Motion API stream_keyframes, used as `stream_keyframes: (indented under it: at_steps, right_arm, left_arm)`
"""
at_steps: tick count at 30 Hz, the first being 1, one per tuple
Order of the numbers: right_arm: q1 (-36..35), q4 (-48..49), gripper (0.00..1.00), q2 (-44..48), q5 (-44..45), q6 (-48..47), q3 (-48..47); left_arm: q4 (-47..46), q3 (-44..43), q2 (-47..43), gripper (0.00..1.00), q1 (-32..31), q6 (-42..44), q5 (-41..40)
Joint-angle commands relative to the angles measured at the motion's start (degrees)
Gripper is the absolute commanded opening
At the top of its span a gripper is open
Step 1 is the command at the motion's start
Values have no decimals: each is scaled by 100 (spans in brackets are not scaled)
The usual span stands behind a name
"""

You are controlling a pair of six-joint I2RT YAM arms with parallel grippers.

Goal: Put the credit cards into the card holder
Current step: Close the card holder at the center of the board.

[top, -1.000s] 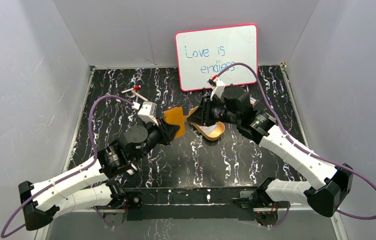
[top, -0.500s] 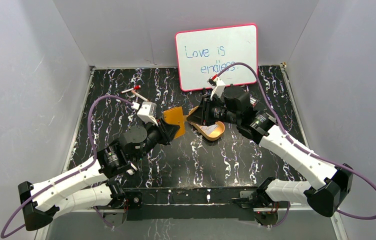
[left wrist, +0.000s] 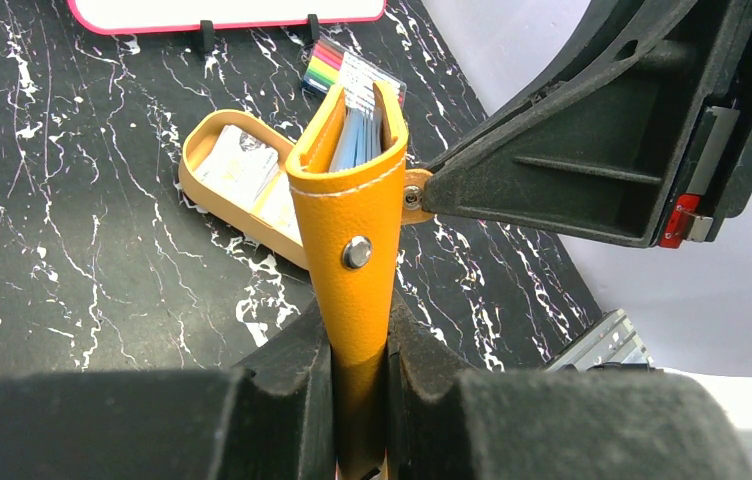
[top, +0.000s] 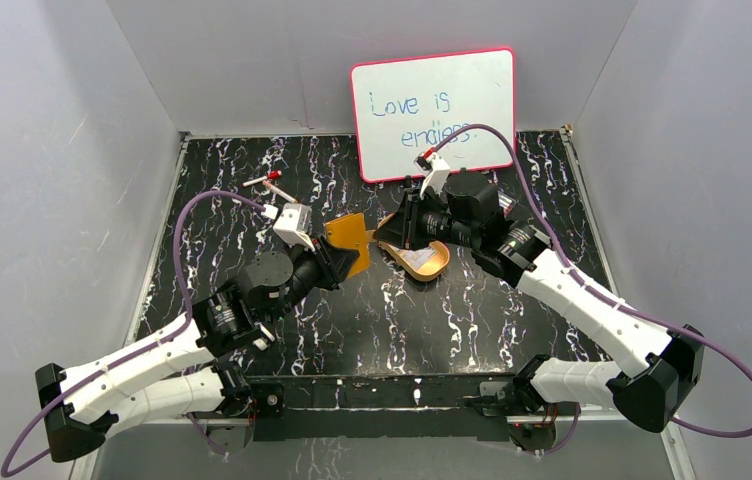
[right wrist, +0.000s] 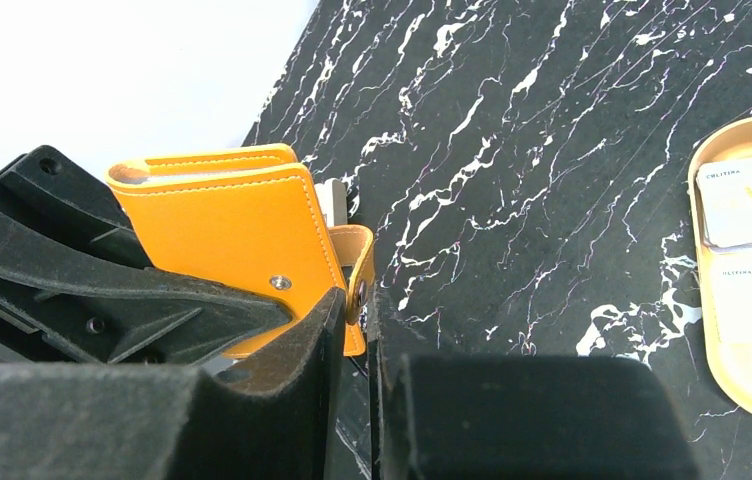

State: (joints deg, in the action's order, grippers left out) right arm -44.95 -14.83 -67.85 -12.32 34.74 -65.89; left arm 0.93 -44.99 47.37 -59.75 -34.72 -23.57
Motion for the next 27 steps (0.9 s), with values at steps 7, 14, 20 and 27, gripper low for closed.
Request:
stream_keyframes:
  at_steps: [7,14,20,27]
  right_arm:
    - [39,405,14,147,56,34,-57]
    - [46,411,0,208,-9,-43,-46]
    - [46,419,0,247,-310,-192,-55]
    - [44,374,0,204,-608,-353,-30]
  left_arm:
    - [-154,-150,-167,0,-2,-17,-156]
    - [-128,-150,-148,0,-4,4,-204]
    - [-124,-206,-91,0,-2,26,-251]
    - [7,-321,62,0,-2,13,-288]
